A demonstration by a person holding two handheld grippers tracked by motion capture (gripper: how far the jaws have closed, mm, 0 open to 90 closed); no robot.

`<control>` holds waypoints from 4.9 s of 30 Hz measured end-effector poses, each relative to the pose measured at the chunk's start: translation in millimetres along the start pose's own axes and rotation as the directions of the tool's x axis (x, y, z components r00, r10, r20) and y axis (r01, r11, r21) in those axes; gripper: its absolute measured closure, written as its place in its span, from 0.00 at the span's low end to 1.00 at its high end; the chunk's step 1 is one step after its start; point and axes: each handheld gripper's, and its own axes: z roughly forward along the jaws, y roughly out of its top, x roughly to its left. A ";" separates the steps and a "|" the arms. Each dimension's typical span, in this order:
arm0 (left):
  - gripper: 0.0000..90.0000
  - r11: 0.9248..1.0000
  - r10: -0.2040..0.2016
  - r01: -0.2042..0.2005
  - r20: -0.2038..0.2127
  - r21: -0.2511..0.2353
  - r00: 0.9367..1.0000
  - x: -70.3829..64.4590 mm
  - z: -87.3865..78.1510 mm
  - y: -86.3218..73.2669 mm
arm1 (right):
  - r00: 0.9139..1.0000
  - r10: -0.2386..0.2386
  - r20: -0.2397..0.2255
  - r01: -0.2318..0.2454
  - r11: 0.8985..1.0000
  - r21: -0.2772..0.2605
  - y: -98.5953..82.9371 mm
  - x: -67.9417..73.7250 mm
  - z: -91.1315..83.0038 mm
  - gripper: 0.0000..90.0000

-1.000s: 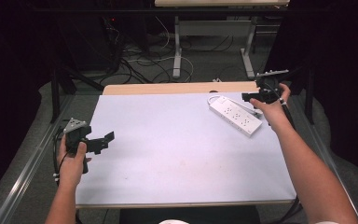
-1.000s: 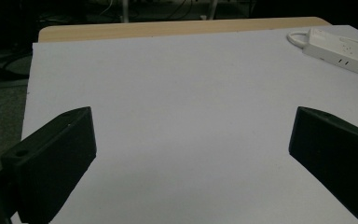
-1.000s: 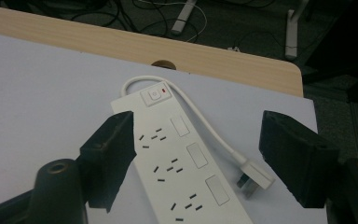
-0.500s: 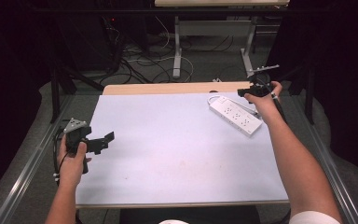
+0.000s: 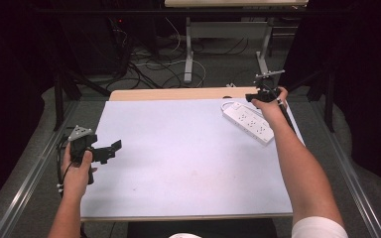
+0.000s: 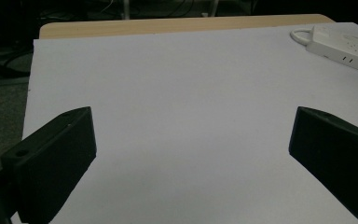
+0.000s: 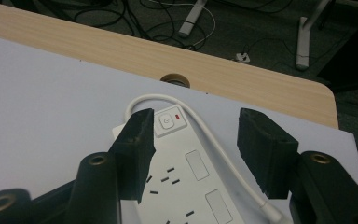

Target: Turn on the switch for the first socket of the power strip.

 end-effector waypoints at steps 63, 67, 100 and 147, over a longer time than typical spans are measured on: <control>0.01 1.000 0.017 -0.017 -0.016 0.011 1.000 -2.7 3.8 1.5 | 0.995 0.096 -0.012 -0.092 0.980 0.178 -31.3 -10.3 80.7 0.99; 0.01 1.000 0.026 -0.026 -0.021 0.016 0.999 -3.9 4.7 1.3 | 0.996 0.091 -0.006 -0.089 0.979 0.186 -33.1 -10.0 83.3 1.00; 0.01 1.000 0.022 -0.022 -0.012 0.014 1.000 -4.9 8.6 1.3 | 0.994 0.112 0.000 -0.111 0.987 0.114 -47.5 -14.2 83.1 1.00; 0.01 0.999 0.022 -0.022 -0.012 0.026 1.000 -3.8 11.2 -0.1 | 0.990 0.126 -0.060 -0.123 0.991 0.045 -48.2 0.9 93.5 0.50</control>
